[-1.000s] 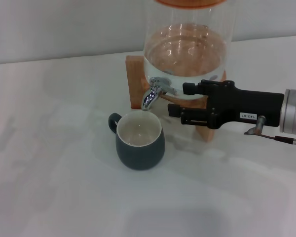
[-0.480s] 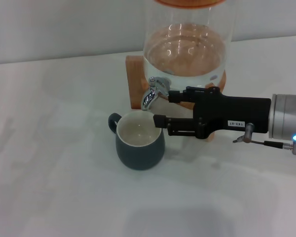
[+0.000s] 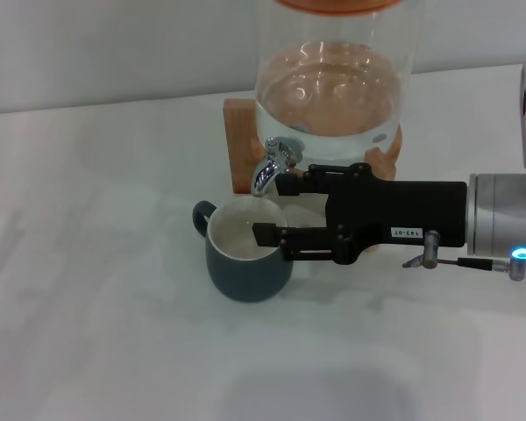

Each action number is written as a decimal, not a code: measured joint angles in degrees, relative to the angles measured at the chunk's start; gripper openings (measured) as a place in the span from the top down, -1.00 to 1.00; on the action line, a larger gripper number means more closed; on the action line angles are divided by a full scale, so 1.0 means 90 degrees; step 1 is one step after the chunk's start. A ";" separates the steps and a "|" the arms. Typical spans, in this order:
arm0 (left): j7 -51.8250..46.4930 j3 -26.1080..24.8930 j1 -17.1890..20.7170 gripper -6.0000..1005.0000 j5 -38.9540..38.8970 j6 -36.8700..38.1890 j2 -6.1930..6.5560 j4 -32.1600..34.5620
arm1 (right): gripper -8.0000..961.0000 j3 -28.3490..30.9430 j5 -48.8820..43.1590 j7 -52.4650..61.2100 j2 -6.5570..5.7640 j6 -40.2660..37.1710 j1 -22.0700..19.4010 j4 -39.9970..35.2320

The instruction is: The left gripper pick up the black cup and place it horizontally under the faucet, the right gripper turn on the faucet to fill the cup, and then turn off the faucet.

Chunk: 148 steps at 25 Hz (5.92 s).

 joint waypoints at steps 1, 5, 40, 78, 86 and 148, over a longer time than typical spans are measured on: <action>0.0000 0.0000 0.0002 -0.78 -0.0002 0.0000 0.0000 0.0000 | -0.57 0.0000 -0.0002 0.0000 -0.0001 0.0004 0.0006 0.0000; -0.0001 0.0000 0.0019 -0.78 -0.0004 0.0013 0.0000 0.0000 | -0.57 0.0105 -0.0012 0.0000 0.0000 0.0145 -0.0004 -0.0007; -0.0276 0.0015 0.0201 -0.78 0.0788 -0.0454 0.0003 0.0564 | -0.57 0.0733 0.0046 -0.0086 0.0000 0.0730 -0.0027 0.0275; -0.0228 -0.0010 0.0192 -0.78 0.0423 -0.0090 -0.0010 0.0507 | -0.56 -0.0652 -0.0150 0.0371 0.0019 -0.1007 -0.0544 -0.0818; -0.0247 -0.0009 0.0235 -0.78 0.0424 -0.0136 -0.0010 0.0507 | -0.56 -0.0706 -0.0155 0.0356 0.0019 -0.1030 -0.0522 -0.0809; -0.0264 0.0032 0.0194 -0.78 0.0428 -0.0131 0.0000 0.0508 | -0.56 0.0441 0.0345 0.0085 0.0008 0.0256 -0.0641 -0.0595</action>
